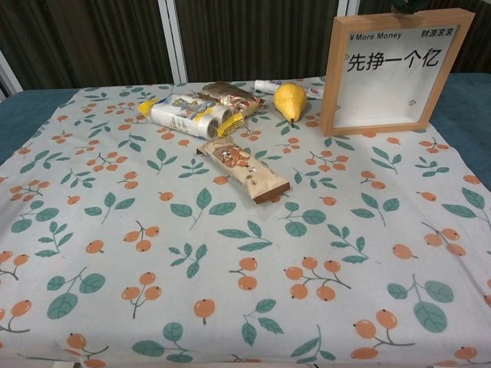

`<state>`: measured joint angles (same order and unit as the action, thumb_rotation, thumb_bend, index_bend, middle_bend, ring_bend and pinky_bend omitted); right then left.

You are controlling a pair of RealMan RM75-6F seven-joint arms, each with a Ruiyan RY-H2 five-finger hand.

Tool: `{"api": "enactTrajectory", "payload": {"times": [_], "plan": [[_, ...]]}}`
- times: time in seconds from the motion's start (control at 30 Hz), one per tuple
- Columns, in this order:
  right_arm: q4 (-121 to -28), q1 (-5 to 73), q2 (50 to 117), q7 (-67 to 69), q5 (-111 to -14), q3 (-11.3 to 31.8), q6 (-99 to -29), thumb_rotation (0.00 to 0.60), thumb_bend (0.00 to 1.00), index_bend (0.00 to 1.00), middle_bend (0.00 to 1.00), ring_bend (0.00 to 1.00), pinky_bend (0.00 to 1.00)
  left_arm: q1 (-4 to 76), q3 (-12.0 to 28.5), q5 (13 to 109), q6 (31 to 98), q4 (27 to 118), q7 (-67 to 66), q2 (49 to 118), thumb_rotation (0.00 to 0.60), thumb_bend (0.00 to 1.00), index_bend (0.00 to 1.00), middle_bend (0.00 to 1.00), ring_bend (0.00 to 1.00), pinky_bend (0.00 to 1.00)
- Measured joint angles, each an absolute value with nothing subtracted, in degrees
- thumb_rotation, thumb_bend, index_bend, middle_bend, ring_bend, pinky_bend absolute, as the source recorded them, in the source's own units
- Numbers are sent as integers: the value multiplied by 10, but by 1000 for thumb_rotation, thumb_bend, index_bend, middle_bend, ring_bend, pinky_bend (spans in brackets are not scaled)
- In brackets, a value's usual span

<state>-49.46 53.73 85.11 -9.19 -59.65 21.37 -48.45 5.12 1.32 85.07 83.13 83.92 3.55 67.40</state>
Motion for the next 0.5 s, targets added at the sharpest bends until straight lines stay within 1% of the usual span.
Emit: {"api": "enactTrajectory", "payload": {"times": [0.4, 0.5], "plan": [[-487, 542, 859, -87, -600, 212, -479, 600, 600, 822, 159, 0, 0, 52, 14, 851, 829, 840, 37, 671, 600, 415, 0, 0, 0, 0], [-485, 543, 861, -87, -599, 211, -478, 600, 600, 807, 159, 0, 0, 52, 14, 851, 829, 840, 37, 671, 600, 415, 0, 0, 0, 0]]}}
